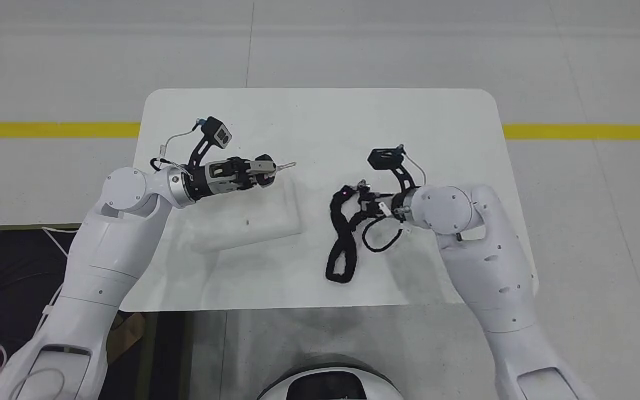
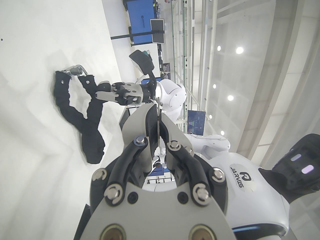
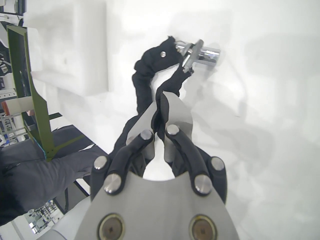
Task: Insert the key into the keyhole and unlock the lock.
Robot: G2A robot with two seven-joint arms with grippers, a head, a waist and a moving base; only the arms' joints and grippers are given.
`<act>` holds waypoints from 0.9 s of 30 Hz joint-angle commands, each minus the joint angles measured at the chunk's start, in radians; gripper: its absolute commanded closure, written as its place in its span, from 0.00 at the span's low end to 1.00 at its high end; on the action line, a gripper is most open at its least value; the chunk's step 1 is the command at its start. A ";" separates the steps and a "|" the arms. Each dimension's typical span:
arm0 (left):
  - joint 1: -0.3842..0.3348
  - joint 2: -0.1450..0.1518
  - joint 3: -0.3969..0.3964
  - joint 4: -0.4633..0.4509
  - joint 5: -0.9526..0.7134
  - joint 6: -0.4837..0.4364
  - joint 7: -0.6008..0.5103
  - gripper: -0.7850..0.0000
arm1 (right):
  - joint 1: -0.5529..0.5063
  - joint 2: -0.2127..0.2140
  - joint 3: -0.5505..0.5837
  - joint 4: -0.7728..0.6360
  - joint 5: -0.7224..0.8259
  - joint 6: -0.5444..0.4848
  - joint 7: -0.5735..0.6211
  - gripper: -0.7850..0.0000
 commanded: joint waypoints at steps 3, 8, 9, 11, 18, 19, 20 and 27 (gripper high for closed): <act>0.000 0.000 0.000 0.000 0.000 0.000 0.000 1.00 | 0.017 -0.004 -0.010 0.023 -0.068 0.045 -0.025 0.00; 0.000 0.000 0.000 0.000 0.000 0.000 0.000 1.00 | 0.001 -0.004 0.004 -0.055 -0.117 0.098 -0.005 0.00; 0.000 0.000 0.000 0.000 0.000 0.000 0.000 1.00 | -0.003 -0.004 0.012 -0.075 -0.131 0.125 0.002 0.00; 0.000 0.000 0.000 0.000 0.000 0.000 0.000 1.00 | -0.012 -0.005 0.022 -0.113 -0.153 0.162 0.008 0.00; 0.000 0.000 0.000 0.000 0.000 0.000 0.000 1.00 | -0.028 -0.003 0.034 -0.170 -0.197 0.187 -0.014 0.00; 0.000 0.000 0.000 0.000 0.000 0.000 0.000 1.00 | -0.028 -0.003 0.034 -0.170 -0.197 0.187 -0.014 0.00; 0.000 0.000 0.000 0.000 0.000 0.000 0.000 1.00 | -0.028 -0.003 0.034 -0.170 -0.197 0.187 -0.014 0.00; 0.000 0.000 0.000 0.000 0.000 0.000 0.000 1.00 | -0.045 -0.003 0.033 -0.181 -0.189 0.183 -0.018 0.00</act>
